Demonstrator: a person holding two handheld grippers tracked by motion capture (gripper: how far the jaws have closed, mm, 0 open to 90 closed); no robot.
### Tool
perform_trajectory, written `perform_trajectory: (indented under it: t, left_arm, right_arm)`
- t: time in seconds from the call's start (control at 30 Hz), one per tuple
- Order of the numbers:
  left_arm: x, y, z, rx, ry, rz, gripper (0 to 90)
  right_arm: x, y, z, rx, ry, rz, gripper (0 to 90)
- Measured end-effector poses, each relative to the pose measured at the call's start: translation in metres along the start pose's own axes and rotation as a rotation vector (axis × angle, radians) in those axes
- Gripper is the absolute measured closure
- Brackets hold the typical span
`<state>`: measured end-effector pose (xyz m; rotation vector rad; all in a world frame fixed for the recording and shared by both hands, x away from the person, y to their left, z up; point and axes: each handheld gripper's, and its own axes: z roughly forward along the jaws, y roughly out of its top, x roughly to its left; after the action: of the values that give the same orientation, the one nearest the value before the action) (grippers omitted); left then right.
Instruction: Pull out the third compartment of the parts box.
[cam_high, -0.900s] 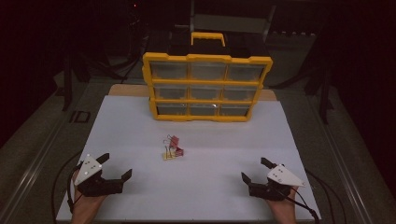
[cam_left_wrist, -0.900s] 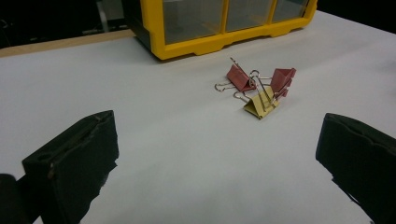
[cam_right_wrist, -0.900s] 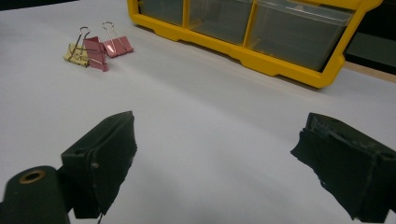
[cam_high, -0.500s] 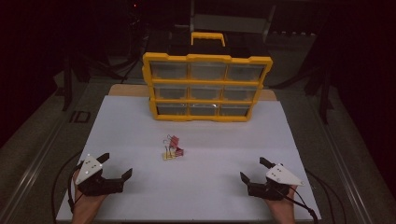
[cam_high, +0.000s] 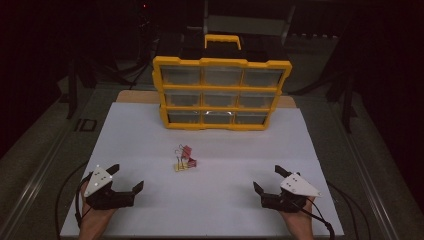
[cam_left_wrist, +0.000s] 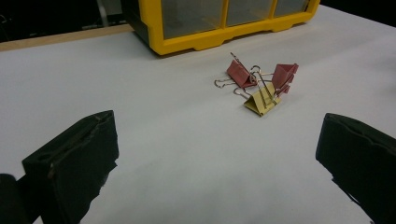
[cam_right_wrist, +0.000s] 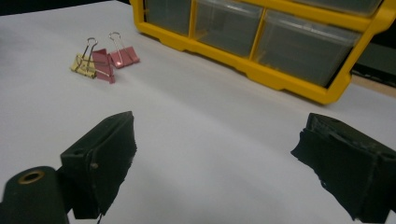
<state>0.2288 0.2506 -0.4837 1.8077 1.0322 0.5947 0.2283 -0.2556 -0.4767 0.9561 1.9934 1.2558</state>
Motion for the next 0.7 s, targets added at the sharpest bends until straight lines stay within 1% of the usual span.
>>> perform_trajectory:
  t: [0.07, 0.1, 0.23, 0.4, 0.53, 0.7]
  left_arm:
    - [0.0, 0.0, 0.0, 0.0, 0.0, 0.0, 0.2]
    - [-0.001, 0.0, 0.002, 0.003, -0.003, 0.0, 0.2]
    - [-0.002, 0.0, 0.004, 0.007, -0.009, 0.001, 0.2]
    - [-0.003, 0.0, 0.005, 0.007, -0.008, 0.001, 0.2]
    - [-0.003, 0.0, 0.005, 0.011, -0.008, 0.002, 0.2]
    - [-0.003, -0.001, 0.005, 0.014, -0.011, 0.006, 0.2]
  right_arm:
    - [0.0, 0.002, 0.0, -0.003, -0.002, -0.002, 10.1]
    - [-0.001, 0.008, -0.001, -0.009, -0.008, -0.003, 10.1]
    - [-0.004, 0.017, -0.001, -0.012, -0.021, -0.002, 10.1]
    - [-0.006, 0.028, 0.003, 0.0, -0.04, -0.024, 10.1]
    - [-0.005, 0.04, 0.005, -0.002, -0.054, -0.04, 10.1]
    - [-0.005, 0.053, 0.009, -0.016, -0.057, -0.047, 10.1]
